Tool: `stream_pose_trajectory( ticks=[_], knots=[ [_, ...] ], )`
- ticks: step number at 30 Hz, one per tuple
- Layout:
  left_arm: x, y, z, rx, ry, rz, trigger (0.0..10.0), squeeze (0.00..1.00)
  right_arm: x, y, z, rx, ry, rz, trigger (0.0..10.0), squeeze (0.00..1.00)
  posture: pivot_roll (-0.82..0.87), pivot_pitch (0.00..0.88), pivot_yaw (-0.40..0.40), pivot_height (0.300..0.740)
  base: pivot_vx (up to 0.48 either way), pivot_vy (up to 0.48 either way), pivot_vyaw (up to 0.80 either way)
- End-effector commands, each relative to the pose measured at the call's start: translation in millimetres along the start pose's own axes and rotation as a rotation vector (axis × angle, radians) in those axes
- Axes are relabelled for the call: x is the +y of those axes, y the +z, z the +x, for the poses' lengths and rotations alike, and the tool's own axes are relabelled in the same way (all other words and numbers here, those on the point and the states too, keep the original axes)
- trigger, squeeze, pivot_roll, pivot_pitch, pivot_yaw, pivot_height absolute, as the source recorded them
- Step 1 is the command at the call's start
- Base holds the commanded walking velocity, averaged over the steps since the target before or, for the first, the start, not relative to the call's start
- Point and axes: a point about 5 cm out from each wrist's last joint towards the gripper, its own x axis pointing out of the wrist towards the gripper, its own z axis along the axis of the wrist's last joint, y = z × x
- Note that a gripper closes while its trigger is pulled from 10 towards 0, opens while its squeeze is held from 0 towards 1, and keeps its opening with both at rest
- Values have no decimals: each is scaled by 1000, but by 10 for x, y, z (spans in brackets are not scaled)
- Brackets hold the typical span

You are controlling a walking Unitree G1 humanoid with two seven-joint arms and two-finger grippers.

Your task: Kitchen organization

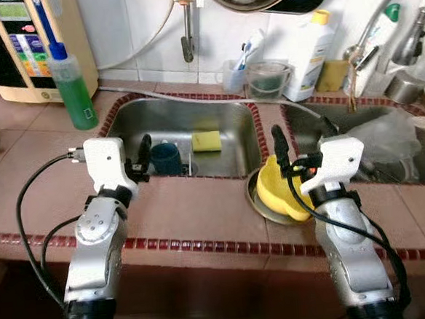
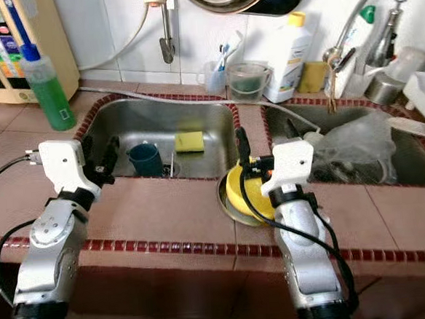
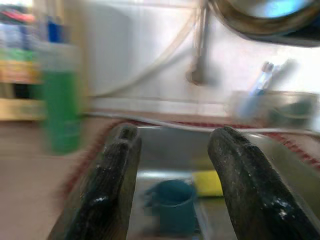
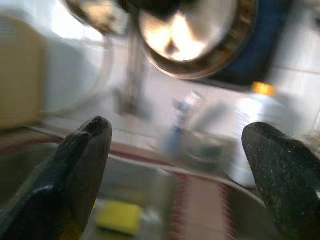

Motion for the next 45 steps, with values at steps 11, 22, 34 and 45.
stream_pose_trajectory(
  ticks=[11, 22, 34, 45],
  knots=[
    [-100, 69, 120, -36, -95, -9, 10000, 0, 47, -36, -2, 12, 16, 10, 10000, 0, 89, 0, -40, 740, 0, 0, 0],
    [-214, 47, 58, -77, -166, 93, 10000, 0, -82, -86, -78, 43, -43, -11, 10000, 0, 62, 0, -21, 740, 0, 0, 0],
    [-279, 45, 23, -100, -180, 53, 10000, 0, -63, -117, -70, 60, -35, -1, 10000, 0, 67, 0, -38, 740, 0, -299, 0],
    [-277, 62, 22, -114, -174, -17, 10000, 0, -58, -121, -82, 64, -22, -1, 10000, 0, 66, 0, -42, 740, 0, -334, 0]
  ],
)
